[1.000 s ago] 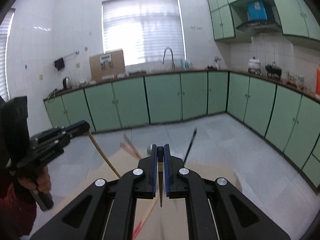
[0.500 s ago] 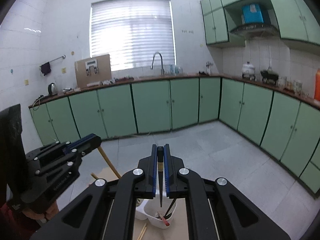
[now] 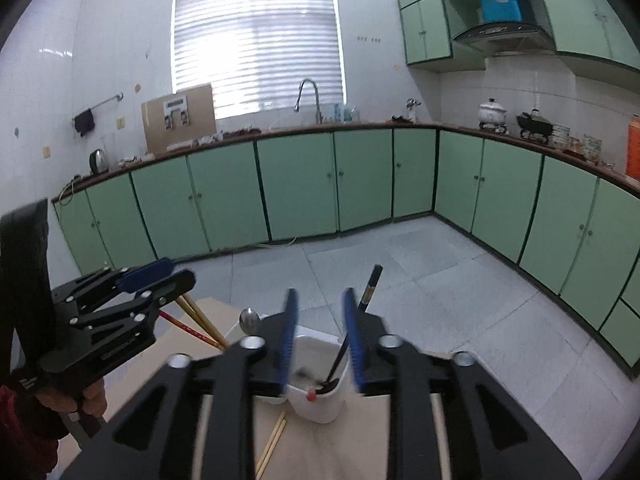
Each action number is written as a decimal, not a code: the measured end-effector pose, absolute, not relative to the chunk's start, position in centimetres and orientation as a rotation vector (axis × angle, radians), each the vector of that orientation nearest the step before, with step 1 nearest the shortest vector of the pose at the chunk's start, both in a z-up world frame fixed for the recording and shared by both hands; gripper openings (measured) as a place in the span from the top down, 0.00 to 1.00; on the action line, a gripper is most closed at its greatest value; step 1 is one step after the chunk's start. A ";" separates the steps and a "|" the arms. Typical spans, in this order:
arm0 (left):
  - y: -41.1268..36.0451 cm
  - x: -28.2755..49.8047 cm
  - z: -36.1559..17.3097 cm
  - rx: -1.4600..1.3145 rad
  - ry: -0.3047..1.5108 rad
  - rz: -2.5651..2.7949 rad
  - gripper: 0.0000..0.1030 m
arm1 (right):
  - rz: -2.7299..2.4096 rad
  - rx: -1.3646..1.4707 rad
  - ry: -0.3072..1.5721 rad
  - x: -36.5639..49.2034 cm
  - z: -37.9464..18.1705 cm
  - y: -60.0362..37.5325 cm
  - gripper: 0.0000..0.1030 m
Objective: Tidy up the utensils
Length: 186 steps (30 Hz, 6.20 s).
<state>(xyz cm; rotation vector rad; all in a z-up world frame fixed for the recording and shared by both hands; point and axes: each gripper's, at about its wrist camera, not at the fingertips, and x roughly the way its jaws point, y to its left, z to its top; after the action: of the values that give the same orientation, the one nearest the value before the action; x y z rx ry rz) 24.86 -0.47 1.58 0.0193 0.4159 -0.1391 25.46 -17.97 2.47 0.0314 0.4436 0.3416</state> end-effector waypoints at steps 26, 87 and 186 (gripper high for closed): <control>2.8 12.1 -8.5 0.033 0.614 -0.059 0.16 | 0.203 0.149 0.598 12.5 -11.9 -18.6 0.14; 2.8 9.3 -16.6 0.044 0.824 -0.048 0.14 | 0.239 0.041 0.846 6.3 -20.3 -13.4 0.95; -0.6 8.4 -18.1 0.043 0.891 -0.160 0.68 | 0.295 0.052 0.827 7.4 -20.8 -16.5 0.80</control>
<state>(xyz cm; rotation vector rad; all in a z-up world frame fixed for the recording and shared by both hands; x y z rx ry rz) 8.44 -0.64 -18.08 0.0427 0.8913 -0.1598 7.45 -16.47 -20.85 0.0516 0.8275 0.2945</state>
